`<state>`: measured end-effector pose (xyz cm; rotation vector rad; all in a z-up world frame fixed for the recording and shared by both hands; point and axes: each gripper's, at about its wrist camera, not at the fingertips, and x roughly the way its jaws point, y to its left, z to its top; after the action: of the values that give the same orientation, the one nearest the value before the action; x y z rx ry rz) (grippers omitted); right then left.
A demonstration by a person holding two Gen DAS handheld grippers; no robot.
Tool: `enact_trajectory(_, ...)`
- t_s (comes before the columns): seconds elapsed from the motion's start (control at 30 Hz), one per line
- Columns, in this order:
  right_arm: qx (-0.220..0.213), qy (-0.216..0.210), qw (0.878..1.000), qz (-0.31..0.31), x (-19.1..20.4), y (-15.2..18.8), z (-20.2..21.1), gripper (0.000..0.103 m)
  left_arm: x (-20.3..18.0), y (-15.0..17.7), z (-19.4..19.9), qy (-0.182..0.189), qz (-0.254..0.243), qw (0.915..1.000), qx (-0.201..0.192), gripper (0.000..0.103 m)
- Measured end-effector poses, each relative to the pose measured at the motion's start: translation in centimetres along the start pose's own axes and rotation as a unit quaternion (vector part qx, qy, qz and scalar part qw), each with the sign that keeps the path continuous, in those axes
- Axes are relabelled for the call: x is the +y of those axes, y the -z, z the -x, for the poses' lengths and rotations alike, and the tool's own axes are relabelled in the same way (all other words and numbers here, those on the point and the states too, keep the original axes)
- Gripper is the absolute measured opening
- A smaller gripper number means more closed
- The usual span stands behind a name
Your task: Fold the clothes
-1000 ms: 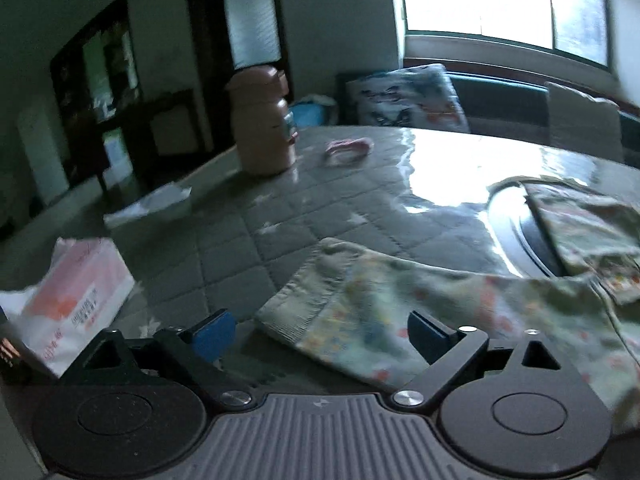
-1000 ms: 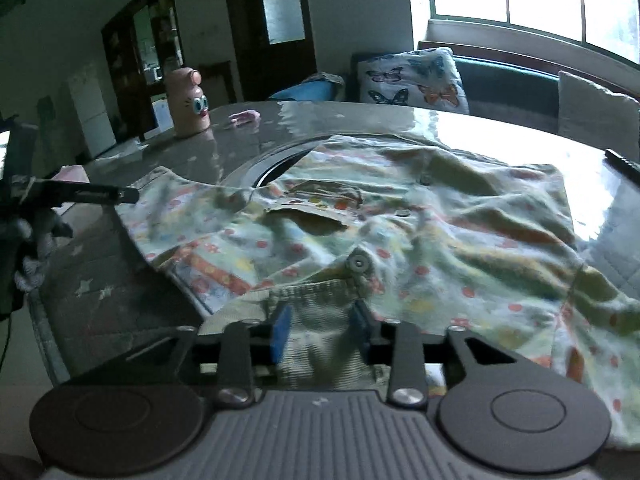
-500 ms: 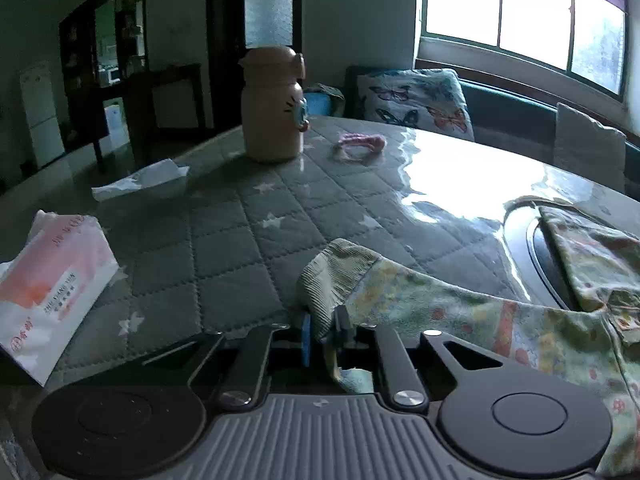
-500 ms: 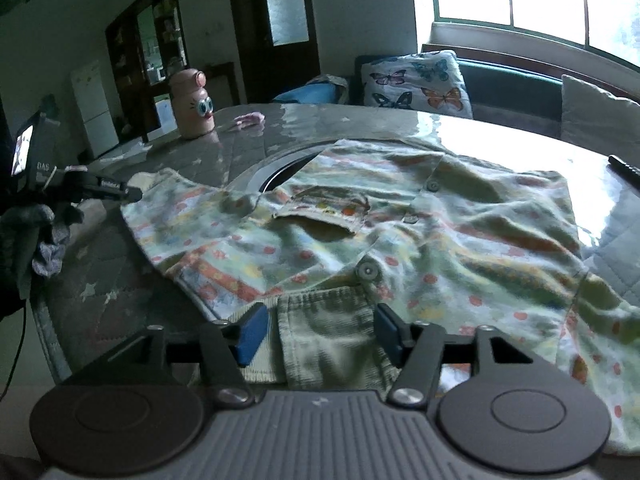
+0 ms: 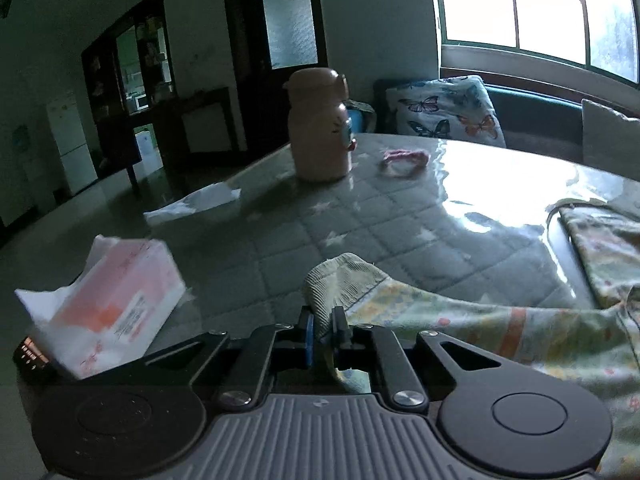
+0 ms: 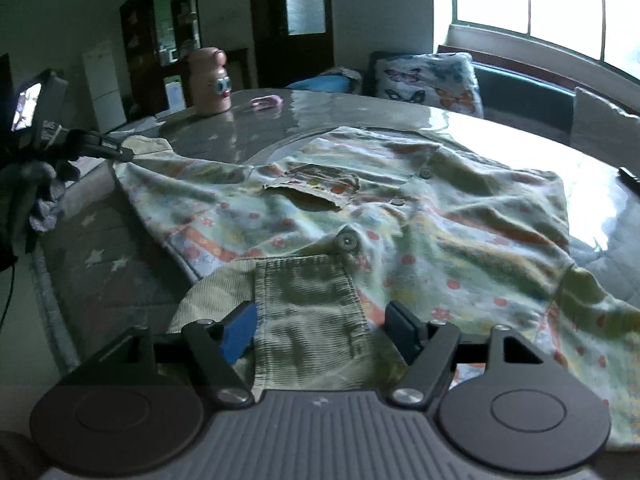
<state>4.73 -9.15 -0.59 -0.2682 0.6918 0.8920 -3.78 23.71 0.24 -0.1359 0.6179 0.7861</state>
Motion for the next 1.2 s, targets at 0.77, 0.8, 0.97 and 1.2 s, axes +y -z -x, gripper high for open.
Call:
enact_trajectory(0.77,-0.012,0.023,0.995,-0.096,-11.7,-7.8,-0.9,0.055,-5.1,-3.3,1.3,0.062,-0.056,0.9965,0.0,0.047)
enact_trajectory(0.8,-0.013,0.032,0.994,-0.104,-12.7,-8.2,-1.4,0.055,-6.1,-3.5,1.2,0.072,-0.063,0.9954,0.0,0.047)
enact_trajectory(0.97,-0.019,0.069,0.985,-0.156,-18.1,-10.2,-4.4,0.053,-11.3,-4.6,0.3,0.123,-0.095,0.9878,0.005,0.047)
enact_trajectory(1.2,-0.013,0.101,0.974,-0.202,-23.6,-11.9,-8.9,0.046,-17.2,-5.5,-1.0,0.164,-0.127,0.9782,0.008,0.051)
